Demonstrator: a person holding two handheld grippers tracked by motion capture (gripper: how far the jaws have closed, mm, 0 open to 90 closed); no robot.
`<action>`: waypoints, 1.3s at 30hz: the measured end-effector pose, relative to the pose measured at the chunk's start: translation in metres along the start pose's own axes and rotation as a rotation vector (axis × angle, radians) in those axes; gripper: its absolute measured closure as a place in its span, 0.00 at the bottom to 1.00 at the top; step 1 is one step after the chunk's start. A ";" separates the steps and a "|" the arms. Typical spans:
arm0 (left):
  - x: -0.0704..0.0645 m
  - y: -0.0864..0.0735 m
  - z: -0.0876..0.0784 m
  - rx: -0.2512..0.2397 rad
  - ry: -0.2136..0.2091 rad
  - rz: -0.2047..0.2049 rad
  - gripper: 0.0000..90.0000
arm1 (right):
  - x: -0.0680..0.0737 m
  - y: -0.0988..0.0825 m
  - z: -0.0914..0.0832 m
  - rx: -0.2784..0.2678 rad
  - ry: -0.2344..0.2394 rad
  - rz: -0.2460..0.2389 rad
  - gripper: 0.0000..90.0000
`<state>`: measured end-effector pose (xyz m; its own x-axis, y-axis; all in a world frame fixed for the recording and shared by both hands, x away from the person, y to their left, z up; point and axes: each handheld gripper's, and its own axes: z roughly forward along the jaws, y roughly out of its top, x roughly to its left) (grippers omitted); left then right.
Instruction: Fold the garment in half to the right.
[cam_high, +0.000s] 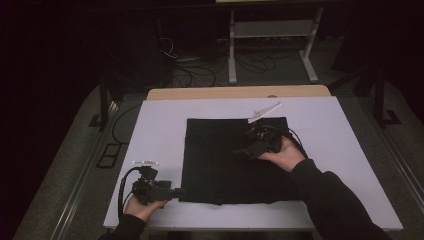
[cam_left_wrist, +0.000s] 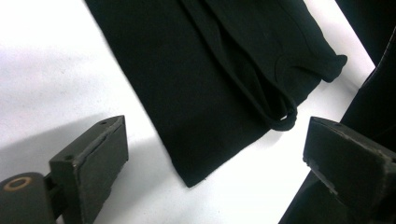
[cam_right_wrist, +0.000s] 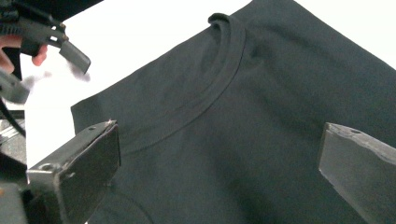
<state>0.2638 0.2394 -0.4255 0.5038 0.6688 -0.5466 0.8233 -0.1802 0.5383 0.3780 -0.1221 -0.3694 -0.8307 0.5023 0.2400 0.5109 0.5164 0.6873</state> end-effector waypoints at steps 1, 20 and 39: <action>0.000 0.000 0.000 0.003 -0.005 -0.001 0.11 | 0.000 0.002 0.002 -0.003 -0.004 0.000 0.00; -0.004 -0.004 0.014 0.093 -0.026 -0.069 0.16 | -0.006 0.024 0.022 -0.038 -0.022 -0.026 0.00; -0.011 0.000 0.030 0.136 0.047 -0.052 0.72 | -0.004 0.040 0.042 -0.031 -0.049 -0.074 0.07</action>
<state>0.2662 0.2105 -0.4389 0.4498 0.7122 -0.5390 0.8772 -0.2386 0.4168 0.4106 -0.0742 -0.3721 -0.8539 0.4972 0.1540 0.4404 0.5323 0.7230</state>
